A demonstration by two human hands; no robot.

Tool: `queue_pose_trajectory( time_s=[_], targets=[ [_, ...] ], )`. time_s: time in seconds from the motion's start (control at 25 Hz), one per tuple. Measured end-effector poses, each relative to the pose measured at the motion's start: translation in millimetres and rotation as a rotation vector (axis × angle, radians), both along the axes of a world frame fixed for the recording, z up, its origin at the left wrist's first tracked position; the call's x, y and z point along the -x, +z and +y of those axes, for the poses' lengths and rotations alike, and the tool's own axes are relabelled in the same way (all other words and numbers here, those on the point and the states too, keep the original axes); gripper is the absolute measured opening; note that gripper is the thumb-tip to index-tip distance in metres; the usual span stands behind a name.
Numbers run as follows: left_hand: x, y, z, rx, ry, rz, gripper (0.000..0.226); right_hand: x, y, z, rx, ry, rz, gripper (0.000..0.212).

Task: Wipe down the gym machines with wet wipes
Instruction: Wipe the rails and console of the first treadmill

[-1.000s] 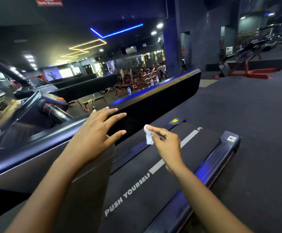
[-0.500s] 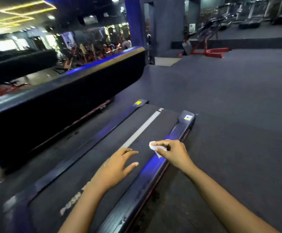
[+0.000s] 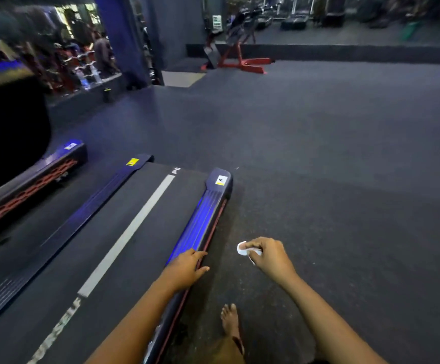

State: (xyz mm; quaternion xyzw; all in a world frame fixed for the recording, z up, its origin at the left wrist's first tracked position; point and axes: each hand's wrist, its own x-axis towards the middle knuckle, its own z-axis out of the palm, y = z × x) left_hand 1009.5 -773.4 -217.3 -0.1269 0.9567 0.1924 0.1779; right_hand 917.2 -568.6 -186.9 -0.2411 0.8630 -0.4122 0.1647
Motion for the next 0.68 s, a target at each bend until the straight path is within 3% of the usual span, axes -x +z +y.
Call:
queue_pose_trajectory(
  time_s=[0.28, 0.48, 0.68],
  targets=[
    [157.6, -14.1, -57.5, -0.092, 0.069, 0.029, 0.058, 162.8, -6.3, -81.9, -0.071, 0.1, 0.028, 0.028],
    [213.7, -10.1, -112.0, -0.091, 0.235, 0.086, 0.057, 249.3, 3.1, -159.3, -0.025, 0.229, 0.021, 0.03],
    [238.8, -13.9, -150.2, -0.068, 0.518, 0.103, 0.056, 327.9, -5.6, -238.4, -0.036, 0.516, 0.035, 0.031]
  ],
)
